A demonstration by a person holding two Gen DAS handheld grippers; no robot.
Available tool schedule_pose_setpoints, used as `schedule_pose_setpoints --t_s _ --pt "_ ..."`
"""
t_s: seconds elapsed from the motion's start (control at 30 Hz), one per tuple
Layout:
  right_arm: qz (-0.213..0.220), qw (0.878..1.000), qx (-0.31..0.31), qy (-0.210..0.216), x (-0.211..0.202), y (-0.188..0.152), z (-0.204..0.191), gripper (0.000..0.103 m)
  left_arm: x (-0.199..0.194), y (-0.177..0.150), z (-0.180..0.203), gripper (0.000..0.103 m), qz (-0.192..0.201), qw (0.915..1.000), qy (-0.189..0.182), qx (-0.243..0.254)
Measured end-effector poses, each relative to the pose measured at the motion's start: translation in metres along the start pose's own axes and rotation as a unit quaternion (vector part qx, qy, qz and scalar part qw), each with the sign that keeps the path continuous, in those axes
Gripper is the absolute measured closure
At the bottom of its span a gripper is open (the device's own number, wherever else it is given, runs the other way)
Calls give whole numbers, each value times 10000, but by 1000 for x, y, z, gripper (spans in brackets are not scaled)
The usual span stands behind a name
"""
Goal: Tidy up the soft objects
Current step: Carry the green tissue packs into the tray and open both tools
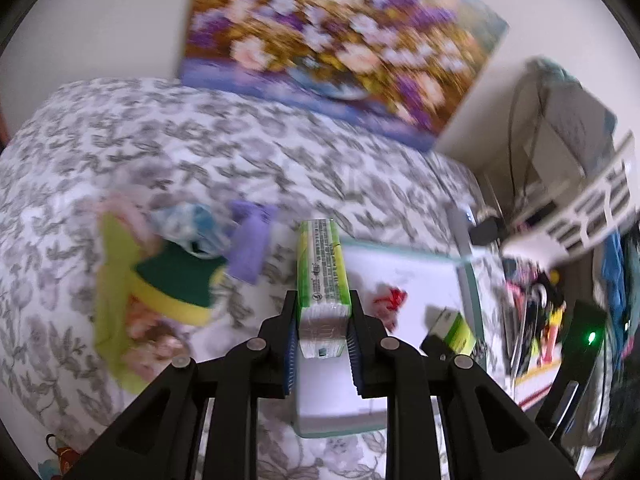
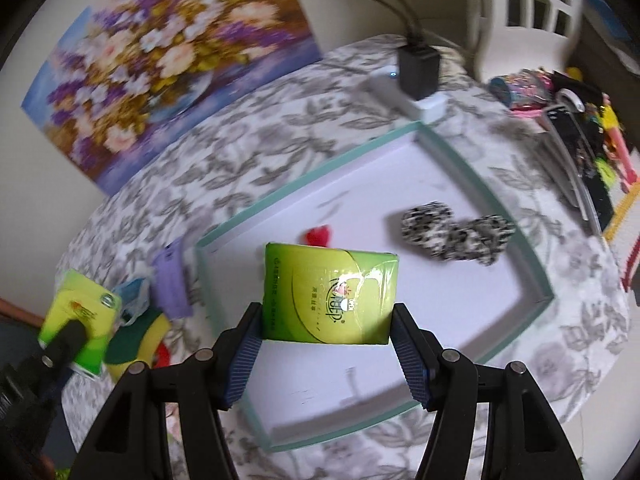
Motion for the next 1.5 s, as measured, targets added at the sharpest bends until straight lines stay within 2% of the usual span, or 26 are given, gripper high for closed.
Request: schedule_pose_setpoints --t_s 0.1,0.2,0.4,0.6,0.93,1.1,1.13,1.2,1.23,1.5 --pt "-43 9998 98 -141 5 2 16 37 13 -11 18 80 -180 9996 -161 175" --pt "-267 9988 329 -247 19 -1 37 37 26 -22 35 80 -353 9982 -311 360" --pt "-530 9954 498 -618 38 -6 64 37 59 -49 52 80 -859 9935 -376 643" --pt "-559 9930 552 -879 44 -3 79 37 89 -70 55 80 -1311 9881 -405 690" --pt "-462 9903 717 -1098 42 2 96 37 102 -77 72 80 -1445 9831 -577 968" --pt "-468 9900 761 -1093 42 3 99 37 112 -85 76 79 -1560 9800 -455 1146" --pt "-486 9900 774 -1072 43 3 100 37 114 -87 76 78 -1592 9794 -424 1166" --pt "-508 9901 769 -1059 44 2 99 37 116 -89 75 62 -1648 9785 -407 1171" --pt "-518 9903 760 -1046 44 2 99 37 116 -89 75 49 -1670 9783 -418 1152" --pt "-553 9918 651 -949 43 2 92 36 112 -82 66 46 -1646 9813 -307 953"
Point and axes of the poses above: each gripper's, at about its wrist camera, not at the fingertips, and x roughly the way its jaws point, z to its right, y to its top, the point moved 5 cm from there along x, roughly the way its jaws point, and after that the axes turned 2 degrees about z, right-handed, at the moved point
